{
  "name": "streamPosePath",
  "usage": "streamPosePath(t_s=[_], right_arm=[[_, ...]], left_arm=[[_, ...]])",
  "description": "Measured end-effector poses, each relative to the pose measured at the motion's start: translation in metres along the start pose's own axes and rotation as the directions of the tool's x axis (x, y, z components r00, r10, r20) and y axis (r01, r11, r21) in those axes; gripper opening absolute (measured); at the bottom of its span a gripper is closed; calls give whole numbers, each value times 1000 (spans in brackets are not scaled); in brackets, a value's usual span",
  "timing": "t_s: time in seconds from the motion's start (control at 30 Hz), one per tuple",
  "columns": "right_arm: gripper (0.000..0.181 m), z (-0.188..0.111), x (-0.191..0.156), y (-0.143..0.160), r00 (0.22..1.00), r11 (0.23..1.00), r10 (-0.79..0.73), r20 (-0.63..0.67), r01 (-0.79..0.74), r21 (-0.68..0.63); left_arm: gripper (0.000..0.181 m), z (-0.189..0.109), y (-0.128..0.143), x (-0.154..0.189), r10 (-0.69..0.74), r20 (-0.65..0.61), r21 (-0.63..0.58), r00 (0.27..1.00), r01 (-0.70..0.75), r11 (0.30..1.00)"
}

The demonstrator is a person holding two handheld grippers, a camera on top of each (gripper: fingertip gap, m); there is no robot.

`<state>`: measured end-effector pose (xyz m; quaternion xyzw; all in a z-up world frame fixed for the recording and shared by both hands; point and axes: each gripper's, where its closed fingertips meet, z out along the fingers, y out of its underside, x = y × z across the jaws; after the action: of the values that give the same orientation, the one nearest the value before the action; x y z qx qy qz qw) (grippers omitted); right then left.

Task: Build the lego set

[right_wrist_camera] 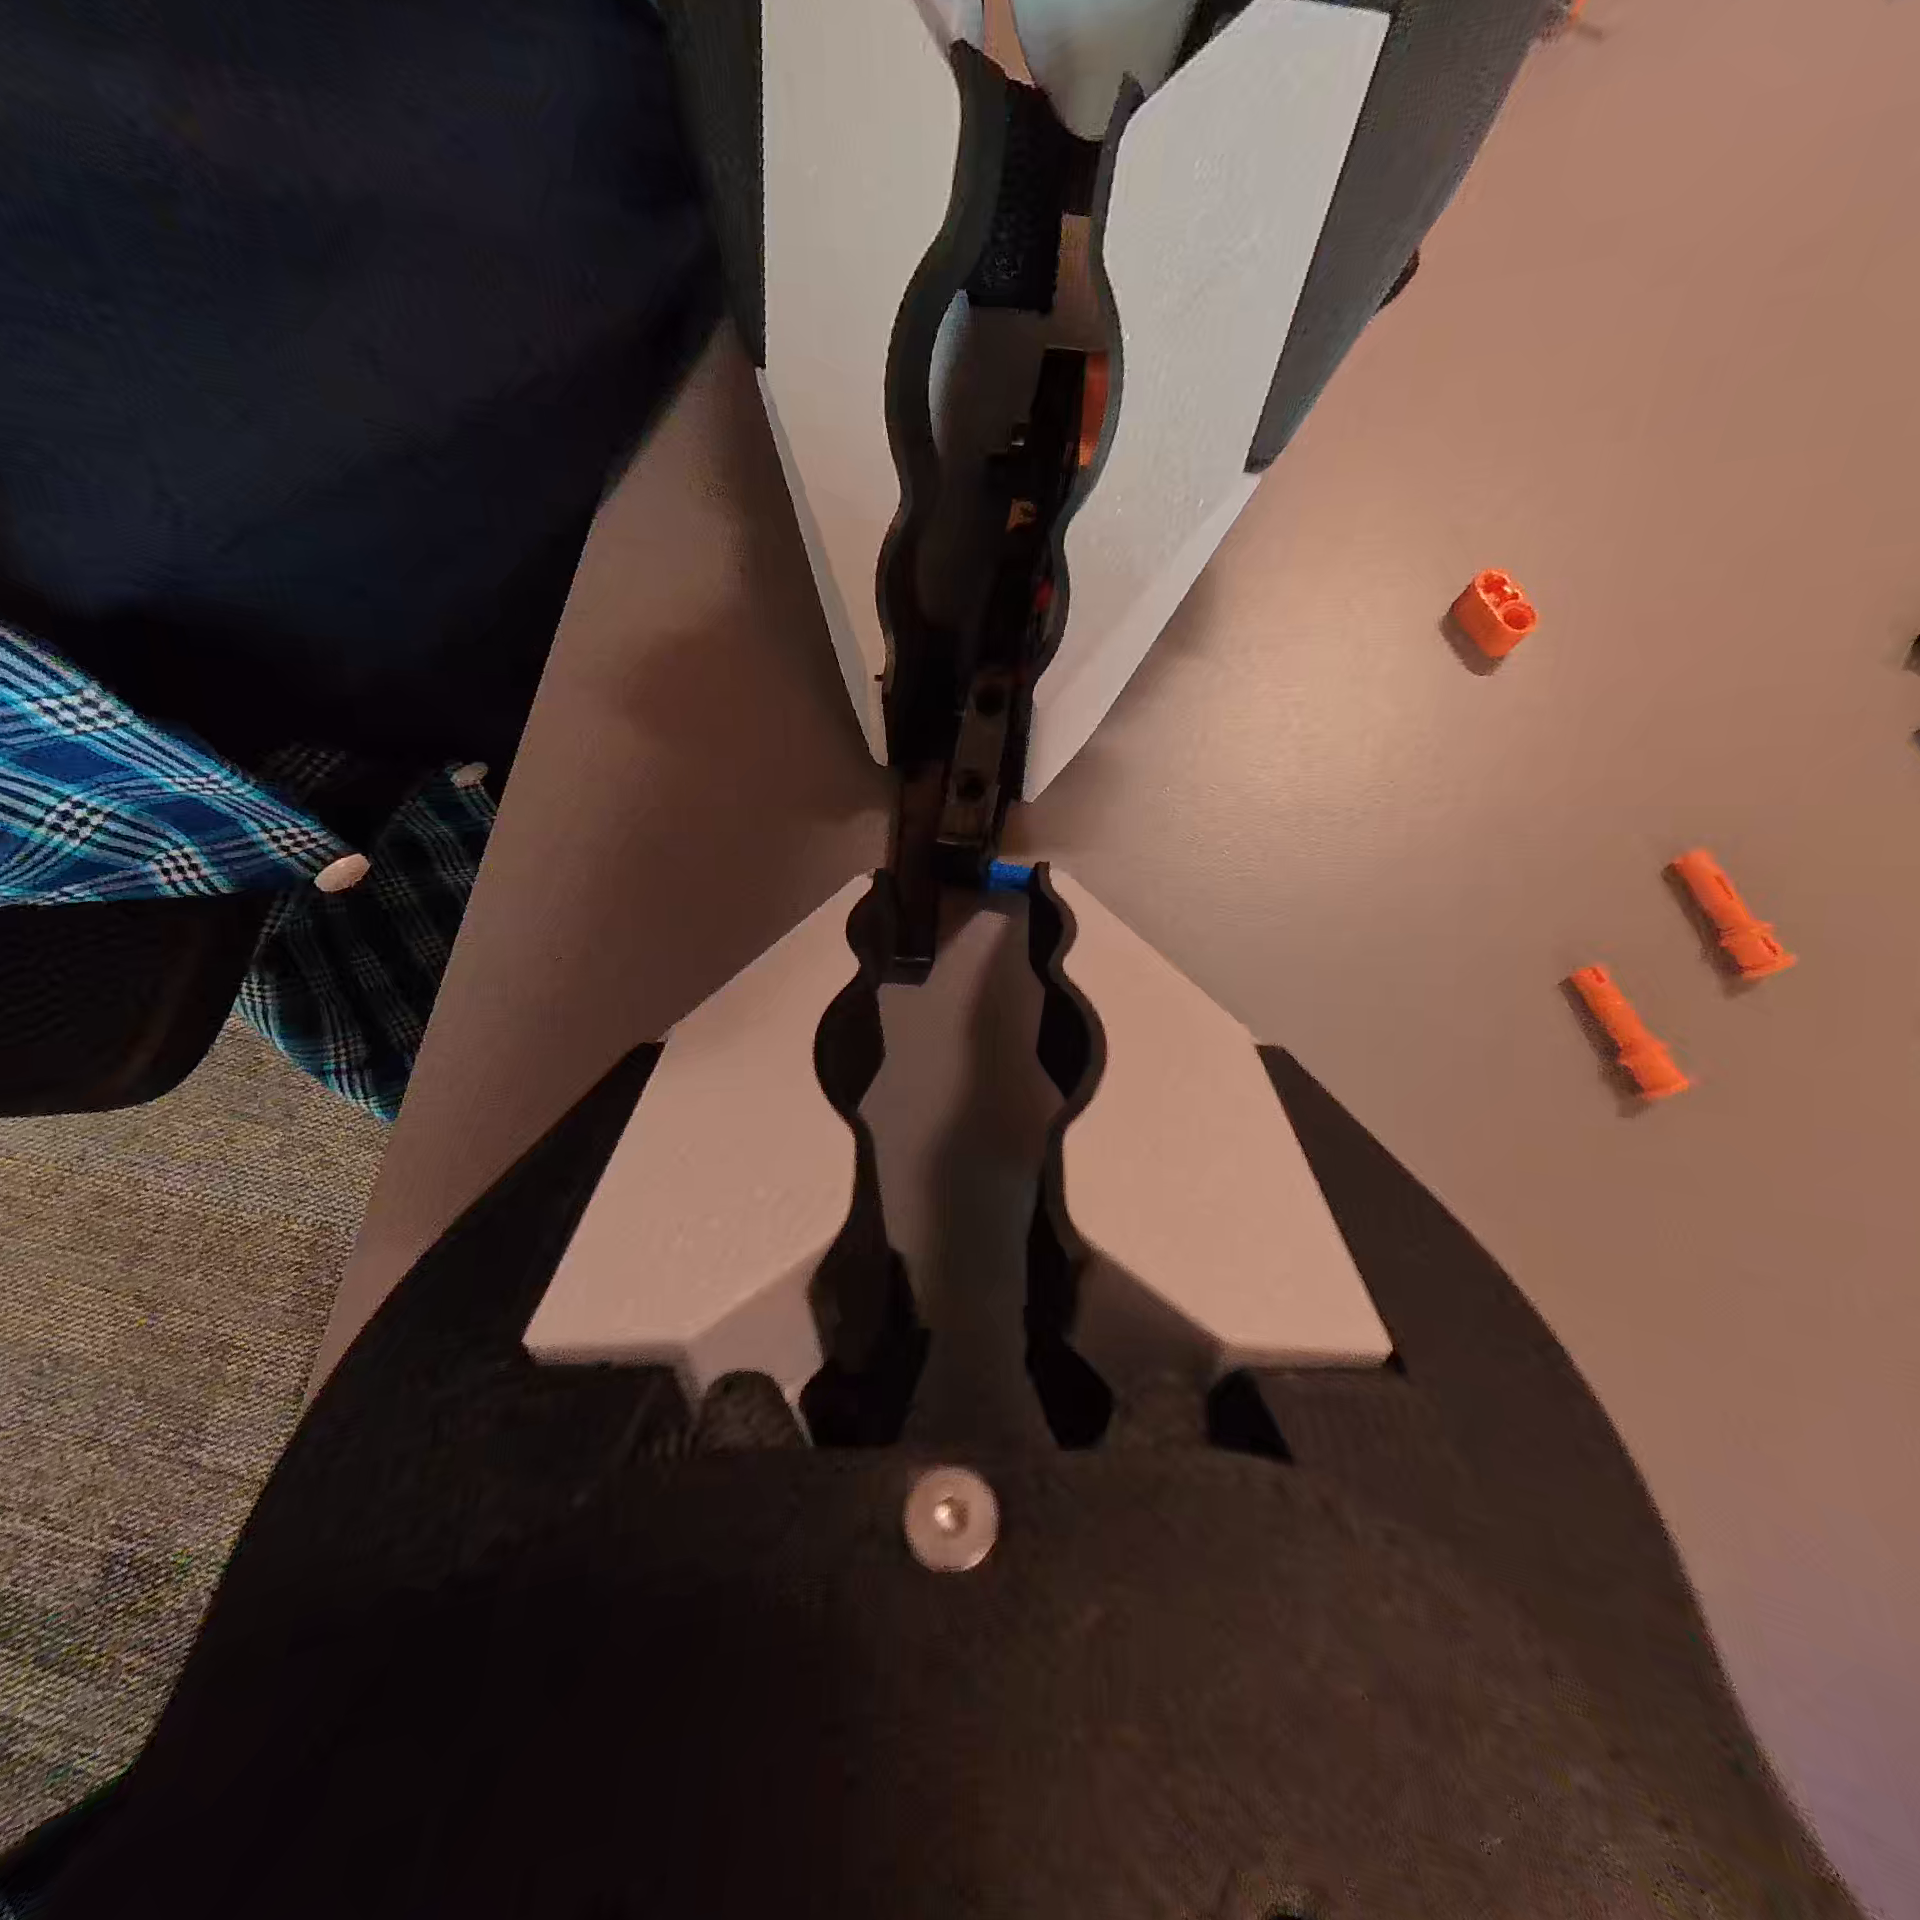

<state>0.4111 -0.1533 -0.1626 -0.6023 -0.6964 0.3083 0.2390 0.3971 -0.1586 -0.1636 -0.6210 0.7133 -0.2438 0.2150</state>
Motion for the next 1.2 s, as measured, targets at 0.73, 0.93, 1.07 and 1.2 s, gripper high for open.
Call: streamPosePath(t_s=[0.73, 0.93, 1.07, 1.2], right_arm=[[23, 2, 2, -2, 998, 998, 64, -14, -64, 22], [22, 2, 1, -3, 996, 996, 90, 27, -91, 21], [22, 2, 0, -3, 998, 998, 67, 6, -67, 4], [22, 2, 1, -2, 994, 993, 112, -3, -112, 31]], left_arm=[[22, 1, 0, -2, 39, 20, 18, 999, -39, 999], [21, 1, 0, -1, 105, 53, 5, 993, -106, 994], [21, 1, 1, -1, 114, 21, 12, 993, -115, 993], [21, 1, 0, -3, 102, 4, 14, 995, -102, 995]])
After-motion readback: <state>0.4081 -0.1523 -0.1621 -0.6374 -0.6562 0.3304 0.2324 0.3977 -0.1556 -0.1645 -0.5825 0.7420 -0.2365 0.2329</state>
